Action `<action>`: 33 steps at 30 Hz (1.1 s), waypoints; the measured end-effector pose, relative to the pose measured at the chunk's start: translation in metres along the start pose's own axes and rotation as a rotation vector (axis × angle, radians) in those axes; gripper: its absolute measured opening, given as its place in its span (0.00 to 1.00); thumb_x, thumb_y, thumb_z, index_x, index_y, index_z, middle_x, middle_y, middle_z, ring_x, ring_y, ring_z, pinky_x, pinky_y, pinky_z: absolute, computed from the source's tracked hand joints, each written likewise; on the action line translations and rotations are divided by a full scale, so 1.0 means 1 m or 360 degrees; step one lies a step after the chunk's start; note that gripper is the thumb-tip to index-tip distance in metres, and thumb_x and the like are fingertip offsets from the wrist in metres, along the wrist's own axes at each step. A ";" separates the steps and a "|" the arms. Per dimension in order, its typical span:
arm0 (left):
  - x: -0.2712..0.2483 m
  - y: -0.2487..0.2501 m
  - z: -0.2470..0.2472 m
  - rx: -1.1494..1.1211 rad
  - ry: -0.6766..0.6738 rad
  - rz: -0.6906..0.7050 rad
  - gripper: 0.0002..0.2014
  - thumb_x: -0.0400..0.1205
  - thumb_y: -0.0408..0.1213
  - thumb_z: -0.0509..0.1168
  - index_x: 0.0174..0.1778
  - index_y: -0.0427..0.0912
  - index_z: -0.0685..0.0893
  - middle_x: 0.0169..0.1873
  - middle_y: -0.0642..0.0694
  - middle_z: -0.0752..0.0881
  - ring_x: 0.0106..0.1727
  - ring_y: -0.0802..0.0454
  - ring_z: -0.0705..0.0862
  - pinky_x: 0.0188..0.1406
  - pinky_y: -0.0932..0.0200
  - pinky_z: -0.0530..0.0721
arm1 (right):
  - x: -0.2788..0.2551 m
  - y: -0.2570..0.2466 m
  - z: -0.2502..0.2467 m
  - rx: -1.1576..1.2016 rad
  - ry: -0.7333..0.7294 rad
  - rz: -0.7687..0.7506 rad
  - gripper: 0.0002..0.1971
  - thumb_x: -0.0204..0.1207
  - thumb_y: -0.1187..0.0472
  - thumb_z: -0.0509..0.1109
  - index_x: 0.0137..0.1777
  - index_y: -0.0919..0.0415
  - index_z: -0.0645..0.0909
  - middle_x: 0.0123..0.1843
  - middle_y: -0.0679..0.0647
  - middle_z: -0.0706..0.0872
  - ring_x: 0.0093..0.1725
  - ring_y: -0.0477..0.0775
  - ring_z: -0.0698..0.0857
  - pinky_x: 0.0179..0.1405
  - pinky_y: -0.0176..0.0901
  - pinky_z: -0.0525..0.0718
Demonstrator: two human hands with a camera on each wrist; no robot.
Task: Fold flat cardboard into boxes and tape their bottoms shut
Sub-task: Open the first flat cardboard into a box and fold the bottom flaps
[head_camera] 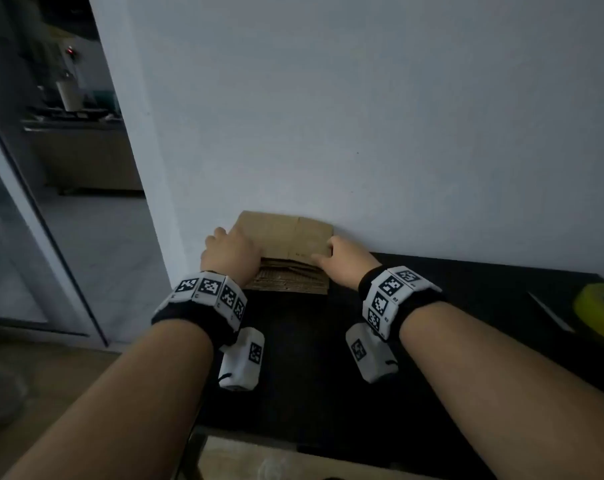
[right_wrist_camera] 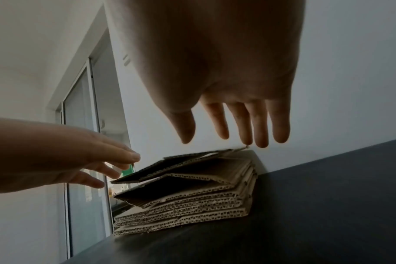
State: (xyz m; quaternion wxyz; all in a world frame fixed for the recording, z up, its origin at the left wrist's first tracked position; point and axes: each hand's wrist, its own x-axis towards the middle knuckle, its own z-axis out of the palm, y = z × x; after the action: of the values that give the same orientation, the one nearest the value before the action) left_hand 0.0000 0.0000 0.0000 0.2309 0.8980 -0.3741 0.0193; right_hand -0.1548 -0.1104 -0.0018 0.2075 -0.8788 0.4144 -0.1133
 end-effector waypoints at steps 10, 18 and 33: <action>0.010 -0.003 0.014 0.0051 -0.0089 -0.0151 0.22 0.84 0.43 0.58 0.70 0.33 0.70 0.66 0.31 0.75 0.68 0.34 0.72 0.65 0.46 0.72 | 0.002 -0.002 0.007 0.0001 -0.0049 0.0012 0.26 0.84 0.47 0.62 0.75 0.63 0.68 0.68 0.60 0.81 0.64 0.59 0.82 0.58 0.45 0.77; 0.005 0.004 -0.005 -0.0155 0.0185 -0.0185 0.20 0.80 0.39 0.62 0.65 0.34 0.73 0.64 0.33 0.75 0.66 0.35 0.72 0.63 0.45 0.72 | -0.006 -0.004 -0.007 0.0083 0.0082 -0.0069 0.25 0.82 0.50 0.66 0.74 0.61 0.69 0.69 0.58 0.80 0.66 0.59 0.81 0.58 0.45 0.77; -0.034 0.067 -0.011 -0.0881 0.0325 -0.0016 0.28 0.76 0.48 0.70 0.68 0.37 0.75 0.64 0.41 0.75 0.60 0.41 0.80 0.63 0.43 0.79 | -0.058 0.054 -0.066 0.0452 0.0442 -0.0071 0.31 0.75 0.56 0.75 0.74 0.61 0.66 0.62 0.58 0.82 0.58 0.56 0.83 0.58 0.47 0.82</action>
State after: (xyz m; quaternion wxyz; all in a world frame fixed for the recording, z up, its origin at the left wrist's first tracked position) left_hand -0.0685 -0.0141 0.0296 0.5035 0.7961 -0.3356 0.0056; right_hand -0.2525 -0.1143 0.0309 0.2676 -0.8257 0.3993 -0.2953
